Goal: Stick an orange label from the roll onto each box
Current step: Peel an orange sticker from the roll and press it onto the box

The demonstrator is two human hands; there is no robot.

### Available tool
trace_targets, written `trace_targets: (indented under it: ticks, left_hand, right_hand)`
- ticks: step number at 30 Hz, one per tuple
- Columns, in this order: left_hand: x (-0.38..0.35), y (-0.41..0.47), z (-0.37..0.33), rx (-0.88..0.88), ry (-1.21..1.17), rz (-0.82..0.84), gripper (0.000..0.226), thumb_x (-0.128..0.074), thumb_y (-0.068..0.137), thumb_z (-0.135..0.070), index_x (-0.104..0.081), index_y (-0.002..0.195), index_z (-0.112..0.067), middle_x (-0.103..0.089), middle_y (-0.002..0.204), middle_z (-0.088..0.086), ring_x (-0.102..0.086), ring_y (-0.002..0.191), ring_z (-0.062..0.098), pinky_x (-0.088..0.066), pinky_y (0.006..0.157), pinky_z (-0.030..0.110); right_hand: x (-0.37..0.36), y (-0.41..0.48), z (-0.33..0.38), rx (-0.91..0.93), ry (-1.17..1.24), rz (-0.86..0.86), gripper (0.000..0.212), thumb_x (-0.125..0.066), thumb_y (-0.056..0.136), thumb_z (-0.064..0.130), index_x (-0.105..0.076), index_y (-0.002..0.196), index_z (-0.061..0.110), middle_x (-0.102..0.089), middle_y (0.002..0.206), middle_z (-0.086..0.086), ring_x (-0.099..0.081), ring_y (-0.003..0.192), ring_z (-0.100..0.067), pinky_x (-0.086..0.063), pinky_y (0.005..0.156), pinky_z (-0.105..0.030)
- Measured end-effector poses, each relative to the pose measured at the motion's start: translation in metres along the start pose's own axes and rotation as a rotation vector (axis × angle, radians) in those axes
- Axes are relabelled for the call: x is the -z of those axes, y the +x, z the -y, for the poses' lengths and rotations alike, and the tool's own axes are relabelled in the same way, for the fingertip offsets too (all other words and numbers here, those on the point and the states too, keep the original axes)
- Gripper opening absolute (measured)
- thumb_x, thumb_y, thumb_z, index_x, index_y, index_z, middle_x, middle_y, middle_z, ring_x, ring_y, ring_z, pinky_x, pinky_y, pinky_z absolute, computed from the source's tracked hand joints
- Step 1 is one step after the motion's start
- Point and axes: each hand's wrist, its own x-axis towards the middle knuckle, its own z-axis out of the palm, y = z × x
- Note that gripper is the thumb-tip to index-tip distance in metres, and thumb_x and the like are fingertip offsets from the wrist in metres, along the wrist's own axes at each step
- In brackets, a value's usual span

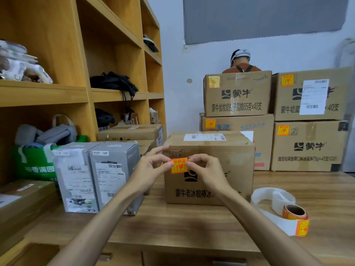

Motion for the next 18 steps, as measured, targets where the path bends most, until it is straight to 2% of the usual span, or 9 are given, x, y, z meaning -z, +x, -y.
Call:
trace_targets:
  ticks: [2,6,10,14,18]
  left_hand:
    - [0.004,0.006,0.004,0.003,0.03,-0.008,0.006,-0.076,0.087,-0.029,-0.079,0.082,-0.032,-0.051,0.143,-0.026,-0.039,0.139,-0.001,-0.034,0.115,0.053]
    - [0.004,0.015,0.007,0.013,0.086,-0.025,0.004,-0.077,0.087,-0.03,-0.08,0.085,-0.03,-0.04,0.151,-0.029,-0.026,0.145,-0.003,-0.027,0.117,0.043]
    - [-0.003,0.021,0.012,0.023,0.113,-0.051,0.005,-0.077,0.088,-0.026,-0.079,0.083,-0.026,-0.037,0.149,-0.031,-0.022,0.143,-0.006,-0.023,0.115,0.038]
    - [-0.01,0.024,0.022,0.033,0.13,-0.076,0.007,-0.077,0.088,-0.023,-0.079,0.081,-0.023,-0.043,0.151,-0.024,-0.029,0.141,-0.003,-0.029,0.118,0.044]
    - [-0.022,0.025,0.026,0.001,0.149,-0.127,0.01,-0.076,0.088,-0.026,-0.077,0.078,-0.029,-0.045,0.15,-0.022,-0.033,0.144,0.007,-0.032,0.116,0.047]
  right_hand:
    - [-0.005,0.006,0.002,0.022,-0.031,0.006,0.01,-0.076,0.085,0.024,-0.073,0.077,0.029,-0.068,0.107,0.007,-0.064,0.102,-0.012,-0.053,0.092,-0.045]
    - [-0.009,0.015,0.001,0.263,-0.436,-0.073,0.009,-0.073,0.086,0.029,-0.073,0.079,0.024,-0.059,0.132,0.008,-0.042,0.127,-0.012,-0.033,0.106,-0.04]
    - [-0.016,0.028,-0.007,0.373,-0.588,-0.098,0.01,-0.07,0.088,0.027,-0.07,0.079,0.022,-0.044,0.152,0.002,-0.029,0.145,-0.016,-0.018,0.119,-0.041]
    - [-0.02,0.039,-0.021,0.365,-0.63,-0.065,0.011,-0.069,0.089,0.029,-0.07,0.08,0.023,-0.044,0.152,0.001,-0.027,0.147,-0.014,-0.007,0.123,-0.038]
    - [-0.015,0.041,-0.031,0.421,-0.596,-0.101,0.013,-0.072,0.086,0.024,-0.067,0.075,0.023,-0.055,0.142,0.003,-0.036,0.14,-0.012,-0.008,0.122,-0.034]
